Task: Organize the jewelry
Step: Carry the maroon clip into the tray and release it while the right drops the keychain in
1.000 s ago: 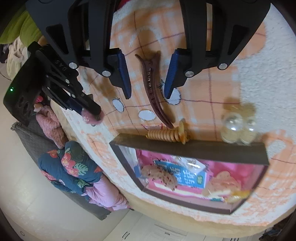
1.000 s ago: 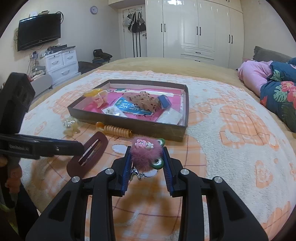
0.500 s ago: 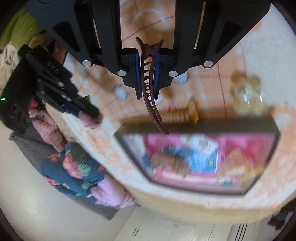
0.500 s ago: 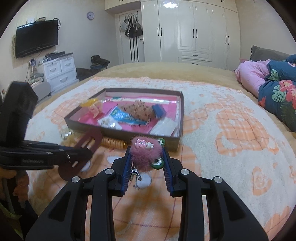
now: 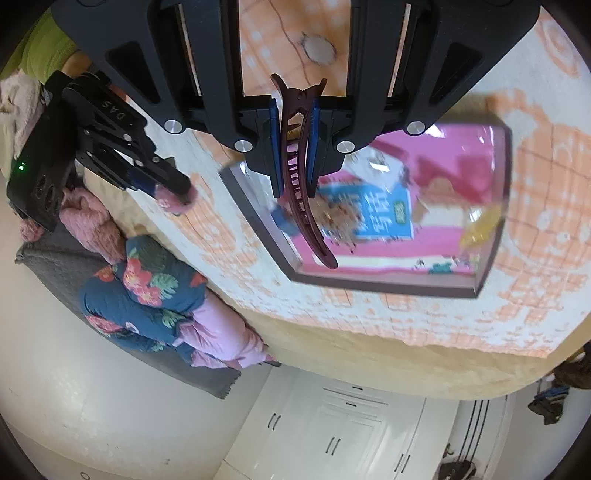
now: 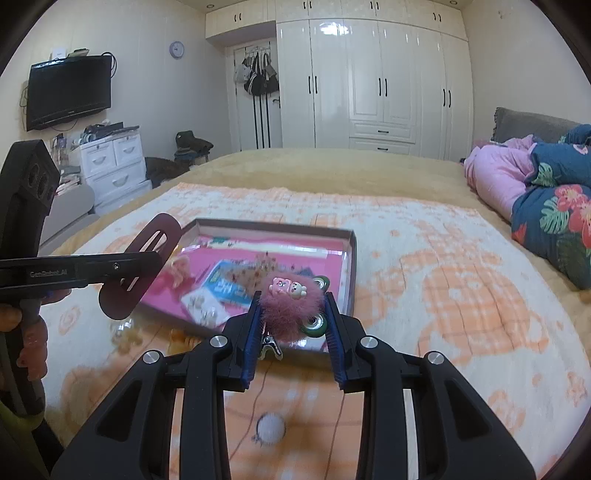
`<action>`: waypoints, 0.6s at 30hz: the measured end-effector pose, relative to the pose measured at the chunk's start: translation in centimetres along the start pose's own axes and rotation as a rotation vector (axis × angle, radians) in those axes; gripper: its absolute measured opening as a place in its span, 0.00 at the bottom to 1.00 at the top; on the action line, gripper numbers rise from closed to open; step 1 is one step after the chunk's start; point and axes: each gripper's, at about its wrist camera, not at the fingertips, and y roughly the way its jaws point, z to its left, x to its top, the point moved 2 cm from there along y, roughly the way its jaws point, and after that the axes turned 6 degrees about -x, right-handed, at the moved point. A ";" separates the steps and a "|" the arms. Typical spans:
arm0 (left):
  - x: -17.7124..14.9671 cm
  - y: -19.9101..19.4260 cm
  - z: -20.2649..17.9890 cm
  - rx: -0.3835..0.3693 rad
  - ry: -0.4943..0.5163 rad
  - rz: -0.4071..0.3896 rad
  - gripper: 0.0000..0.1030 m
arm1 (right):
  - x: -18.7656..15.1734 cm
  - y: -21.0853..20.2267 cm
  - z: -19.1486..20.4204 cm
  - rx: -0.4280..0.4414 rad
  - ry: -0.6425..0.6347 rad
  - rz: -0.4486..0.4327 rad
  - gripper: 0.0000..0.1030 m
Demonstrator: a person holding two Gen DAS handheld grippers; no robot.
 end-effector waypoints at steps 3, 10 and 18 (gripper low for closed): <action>1.3 0.4 0.9 0.019 -0.001 -0.009 0.06 | 1.1 0.8 -0.2 -0.003 0.005 -0.014 0.29; 3.1 2.4 2.6 0.065 -0.006 -0.001 0.06 | 2.7 3.1 -1.0 -0.025 0.022 -0.017 0.29; 3.0 5.0 3.5 0.076 -0.013 0.041 0.06 | 2.8 6.4 -1.3 -0.048 0.019 0.020 0.29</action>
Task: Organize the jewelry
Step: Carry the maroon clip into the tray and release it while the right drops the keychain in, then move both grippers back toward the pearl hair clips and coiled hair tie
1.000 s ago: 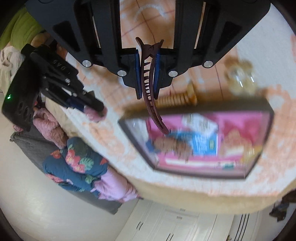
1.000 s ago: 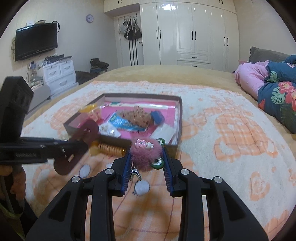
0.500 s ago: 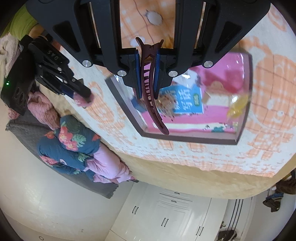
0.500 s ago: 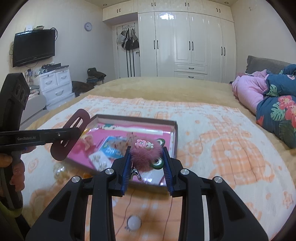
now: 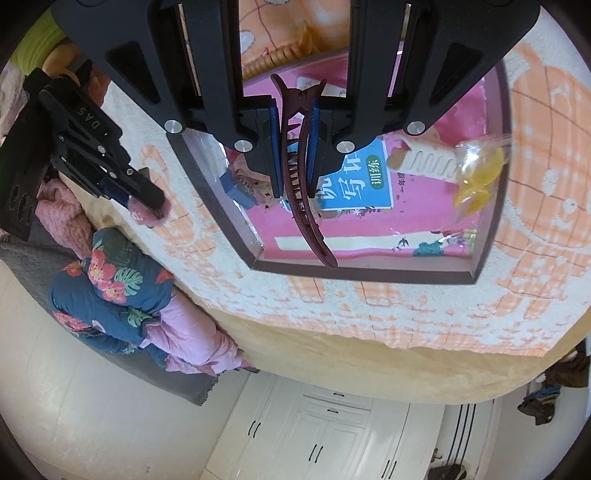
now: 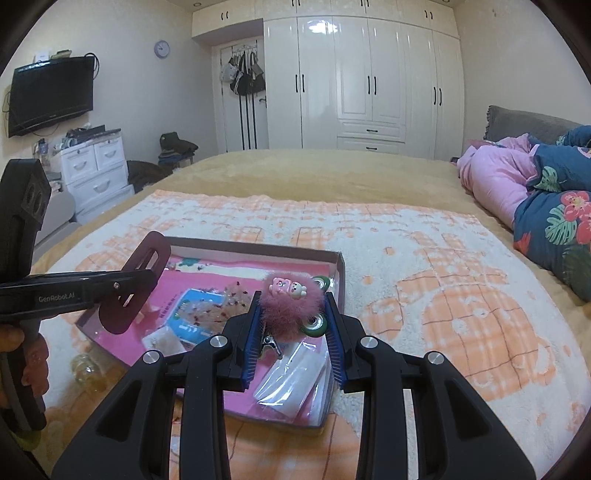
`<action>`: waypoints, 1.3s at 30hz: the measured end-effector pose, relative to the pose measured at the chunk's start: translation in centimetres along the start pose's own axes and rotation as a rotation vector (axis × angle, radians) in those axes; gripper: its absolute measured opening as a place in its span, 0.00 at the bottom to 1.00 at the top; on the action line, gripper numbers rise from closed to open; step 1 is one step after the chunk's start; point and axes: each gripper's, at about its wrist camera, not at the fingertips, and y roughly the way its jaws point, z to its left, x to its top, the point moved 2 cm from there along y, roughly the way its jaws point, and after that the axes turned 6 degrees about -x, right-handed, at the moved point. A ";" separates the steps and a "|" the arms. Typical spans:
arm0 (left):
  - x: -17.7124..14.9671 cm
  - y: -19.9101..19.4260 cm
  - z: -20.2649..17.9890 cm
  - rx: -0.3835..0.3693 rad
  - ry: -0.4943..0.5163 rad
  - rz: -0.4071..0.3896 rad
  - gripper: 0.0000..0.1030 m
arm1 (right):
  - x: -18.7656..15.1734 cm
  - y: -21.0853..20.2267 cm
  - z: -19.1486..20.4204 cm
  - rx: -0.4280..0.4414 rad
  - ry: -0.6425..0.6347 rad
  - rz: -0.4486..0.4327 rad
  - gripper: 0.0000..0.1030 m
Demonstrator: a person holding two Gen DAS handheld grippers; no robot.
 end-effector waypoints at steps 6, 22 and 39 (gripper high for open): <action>-0.5 1.9 0.5 0.007 -0.006 0.040 0.06 | -1.3 1.8 0.8 -0.002 -0.014 0.046 0.29; -1.9 4.6 1.7 0.017 -0.034 0.111 0.06 | -4.1 4.0 1.5 0.025 -0.014 0.163 0.42; -1.8 2.0 0.8 0.030 -0.020 0.060 0.42 | -3.6 -2.3 0.5 -0.008 0.057 -0.004 0.85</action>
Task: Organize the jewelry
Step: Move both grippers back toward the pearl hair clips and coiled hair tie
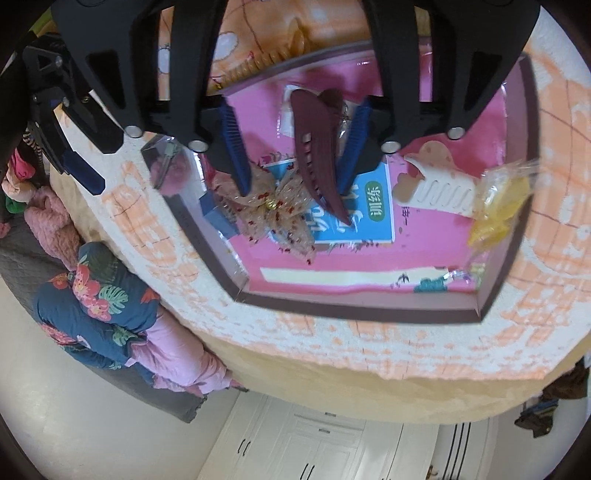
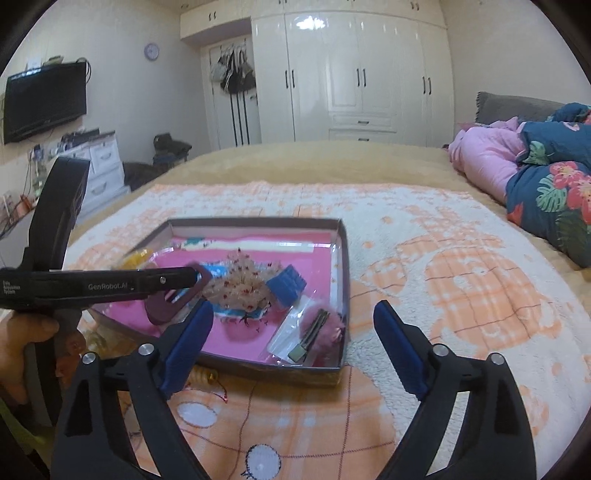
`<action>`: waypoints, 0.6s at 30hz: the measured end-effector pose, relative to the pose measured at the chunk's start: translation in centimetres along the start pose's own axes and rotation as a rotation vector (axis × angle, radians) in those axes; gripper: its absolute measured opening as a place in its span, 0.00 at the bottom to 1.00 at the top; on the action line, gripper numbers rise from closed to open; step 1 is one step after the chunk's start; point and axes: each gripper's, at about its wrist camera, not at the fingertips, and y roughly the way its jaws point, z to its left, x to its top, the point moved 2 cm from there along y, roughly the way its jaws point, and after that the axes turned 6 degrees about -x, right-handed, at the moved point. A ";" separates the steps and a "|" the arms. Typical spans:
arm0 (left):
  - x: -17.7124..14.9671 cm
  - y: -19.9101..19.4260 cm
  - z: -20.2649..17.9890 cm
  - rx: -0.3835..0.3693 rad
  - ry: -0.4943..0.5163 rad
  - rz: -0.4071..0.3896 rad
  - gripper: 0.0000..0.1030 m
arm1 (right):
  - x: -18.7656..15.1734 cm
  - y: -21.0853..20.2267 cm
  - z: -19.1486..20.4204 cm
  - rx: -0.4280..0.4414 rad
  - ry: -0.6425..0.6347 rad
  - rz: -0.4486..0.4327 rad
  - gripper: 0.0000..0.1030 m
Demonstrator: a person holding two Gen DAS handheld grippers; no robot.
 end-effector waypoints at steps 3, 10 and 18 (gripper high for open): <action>0.3 -1.1 -0.8 -0.008 0.008 -0.034 0.52 | 0.6 -1.2 -0.5 0.005 0.024 -0.029 0.86; 0.8 -4.3 -2.5 0.005 0.041 -0.120 0.76 | 1.6 -3.7 -1.4 -0.011 0.049 -0.089 0.89; 0.4 -8.2 -3.5 0.029 0.043 -0.212 0.89 | 2.0 -6.2 -2.3 -0.031 0.063 -0.140 0.89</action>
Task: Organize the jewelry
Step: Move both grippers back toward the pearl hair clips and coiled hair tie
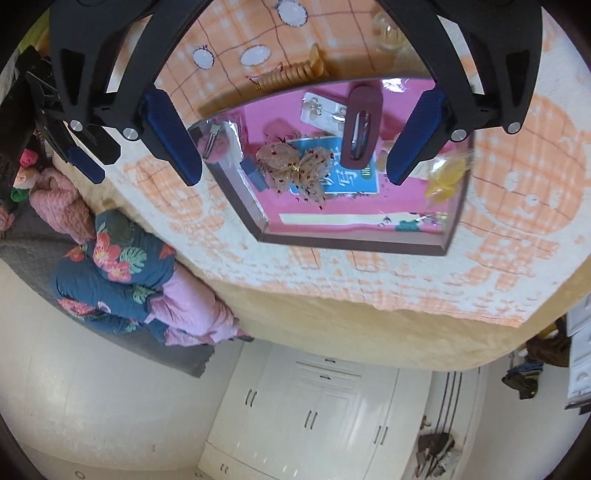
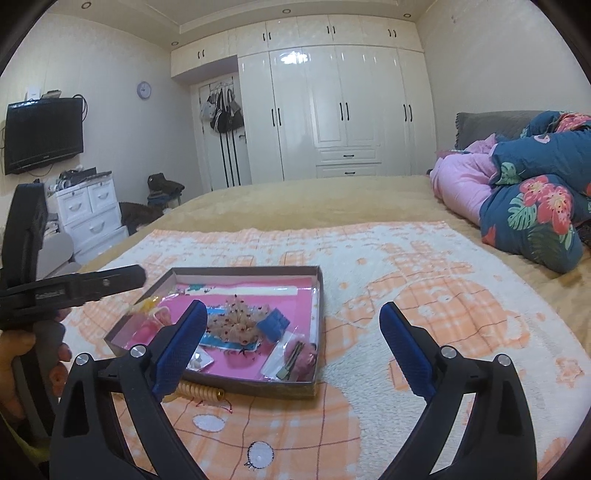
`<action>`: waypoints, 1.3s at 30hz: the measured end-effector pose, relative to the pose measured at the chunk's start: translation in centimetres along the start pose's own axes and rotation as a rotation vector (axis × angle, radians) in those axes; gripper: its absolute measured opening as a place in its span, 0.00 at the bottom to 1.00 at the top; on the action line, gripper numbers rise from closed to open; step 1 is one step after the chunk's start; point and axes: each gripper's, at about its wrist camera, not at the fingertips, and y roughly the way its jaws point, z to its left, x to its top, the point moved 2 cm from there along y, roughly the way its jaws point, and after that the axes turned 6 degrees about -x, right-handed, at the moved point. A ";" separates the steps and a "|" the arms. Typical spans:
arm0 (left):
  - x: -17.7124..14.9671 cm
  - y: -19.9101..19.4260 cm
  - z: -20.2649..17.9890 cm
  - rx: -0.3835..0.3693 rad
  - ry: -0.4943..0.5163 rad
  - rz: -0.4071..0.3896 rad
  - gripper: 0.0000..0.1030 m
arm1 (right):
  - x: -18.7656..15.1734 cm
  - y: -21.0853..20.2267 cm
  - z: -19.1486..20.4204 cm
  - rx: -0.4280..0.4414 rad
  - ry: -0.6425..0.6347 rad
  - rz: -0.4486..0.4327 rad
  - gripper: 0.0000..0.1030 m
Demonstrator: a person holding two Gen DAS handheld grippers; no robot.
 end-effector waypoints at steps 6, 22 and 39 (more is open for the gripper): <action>-0.5 -2.6 0.1 0.028 -0.007 -0.044 0.89 | 0.4 -1.5 0.1 0.000 -0.010 -0.028 0.89; -3.6 -6.2 1.8 0.111 0.017 -0.036 0.89 | -0.3 -2.6 3.6 0.083 -0.072 -0.006 0.90; -7.8 -7.3 6.3 0.204 0.002 0.058 0.89 | -4.5 0.6 8.6 0.160 -0.167 0.154 0.90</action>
